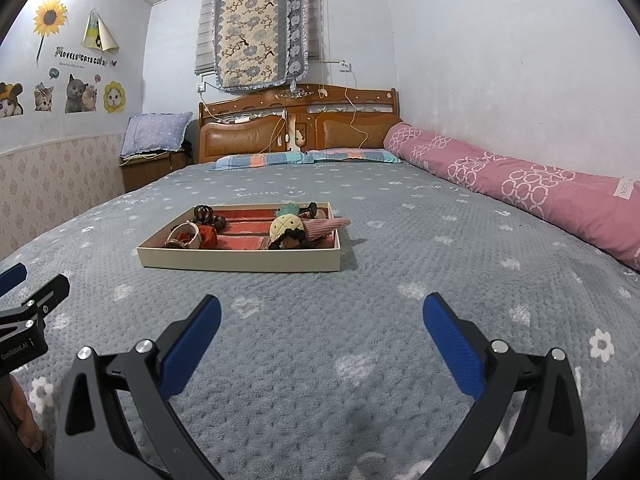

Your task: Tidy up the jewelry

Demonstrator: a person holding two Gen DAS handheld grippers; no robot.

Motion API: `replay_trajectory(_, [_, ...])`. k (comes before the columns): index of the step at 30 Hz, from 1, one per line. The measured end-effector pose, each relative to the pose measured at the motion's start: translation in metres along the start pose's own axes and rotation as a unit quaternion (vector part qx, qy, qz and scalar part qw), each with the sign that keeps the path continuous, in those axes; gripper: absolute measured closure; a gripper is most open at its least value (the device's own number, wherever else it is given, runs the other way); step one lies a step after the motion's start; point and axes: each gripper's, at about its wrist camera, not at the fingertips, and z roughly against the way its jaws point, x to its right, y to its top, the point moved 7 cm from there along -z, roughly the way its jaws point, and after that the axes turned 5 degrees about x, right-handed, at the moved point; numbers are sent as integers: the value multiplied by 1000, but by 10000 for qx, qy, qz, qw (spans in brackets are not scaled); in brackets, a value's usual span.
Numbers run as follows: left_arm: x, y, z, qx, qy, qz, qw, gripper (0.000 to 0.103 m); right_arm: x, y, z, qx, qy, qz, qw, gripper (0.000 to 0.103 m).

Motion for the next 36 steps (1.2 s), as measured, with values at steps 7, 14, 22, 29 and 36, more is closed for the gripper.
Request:
replay_trajectory(7, [0, 0, 0, 4, 2, 2, 10000, 5, 0, 0, 0, 2, -1, 5, 10000, 4])
replay_trajectory(14, [0, 0, 0, 11, 1, 1, 10000, 5, 0, 0, 0, 3, -1, 3, 10000, 4])
replay_trajectory(22, [0, 0, 0, 3, 7, -5, 10000, 5, 0, 0, 0, 0, 0, 1, 10000, 4])
replay_trajectory(29, [-1, 0, 0, 7, 14, -8, 10000, 5, 0, 0, 0, 0, 1, 1, 10000, 4])
replay_trajectory(36, [-2, 0, -1, 23, 28, -26, 10000, 5, 0, 1, 0, -5, 1, 0, 10000, 4])
